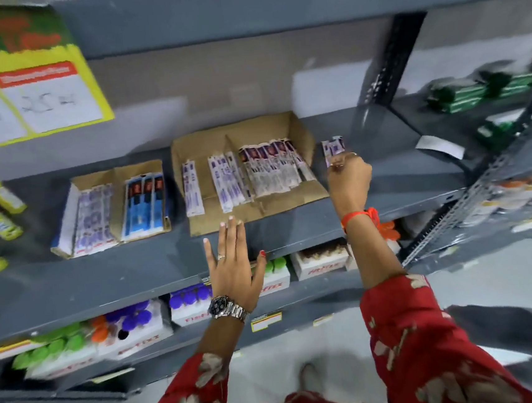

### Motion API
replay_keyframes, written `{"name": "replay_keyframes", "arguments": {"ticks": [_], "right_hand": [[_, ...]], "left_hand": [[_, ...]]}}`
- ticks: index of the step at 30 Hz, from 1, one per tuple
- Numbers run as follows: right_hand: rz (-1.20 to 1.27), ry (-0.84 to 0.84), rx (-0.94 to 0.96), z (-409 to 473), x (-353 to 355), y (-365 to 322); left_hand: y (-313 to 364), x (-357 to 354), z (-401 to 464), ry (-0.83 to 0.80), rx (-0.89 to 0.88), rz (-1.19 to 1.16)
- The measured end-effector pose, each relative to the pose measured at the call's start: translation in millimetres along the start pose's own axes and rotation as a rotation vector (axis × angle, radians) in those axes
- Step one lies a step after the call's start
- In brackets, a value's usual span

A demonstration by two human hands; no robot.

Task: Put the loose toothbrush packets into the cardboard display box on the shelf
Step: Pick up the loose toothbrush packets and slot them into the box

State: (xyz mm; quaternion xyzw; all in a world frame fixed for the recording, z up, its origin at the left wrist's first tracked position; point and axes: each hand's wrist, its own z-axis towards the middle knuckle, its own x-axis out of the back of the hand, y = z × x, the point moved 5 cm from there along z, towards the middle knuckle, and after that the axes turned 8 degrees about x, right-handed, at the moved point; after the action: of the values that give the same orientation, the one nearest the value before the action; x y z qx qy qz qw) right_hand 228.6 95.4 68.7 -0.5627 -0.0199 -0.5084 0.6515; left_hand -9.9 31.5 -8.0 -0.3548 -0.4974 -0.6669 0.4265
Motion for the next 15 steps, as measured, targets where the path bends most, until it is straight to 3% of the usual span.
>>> {"name": "replay_keyframes", "arguments": {"ticks": [6, 15], "right_hand": [[-0.114, -0.092, -0.142, 22, -2, 49], [-0.121, -0.159, -0.227, 46, -10, 79]], "left_hand": [[31, -29, 16, -0.107, -0.111, 0.067], [34, -49, 19, -0.182, -0.139, 0.209]]}}
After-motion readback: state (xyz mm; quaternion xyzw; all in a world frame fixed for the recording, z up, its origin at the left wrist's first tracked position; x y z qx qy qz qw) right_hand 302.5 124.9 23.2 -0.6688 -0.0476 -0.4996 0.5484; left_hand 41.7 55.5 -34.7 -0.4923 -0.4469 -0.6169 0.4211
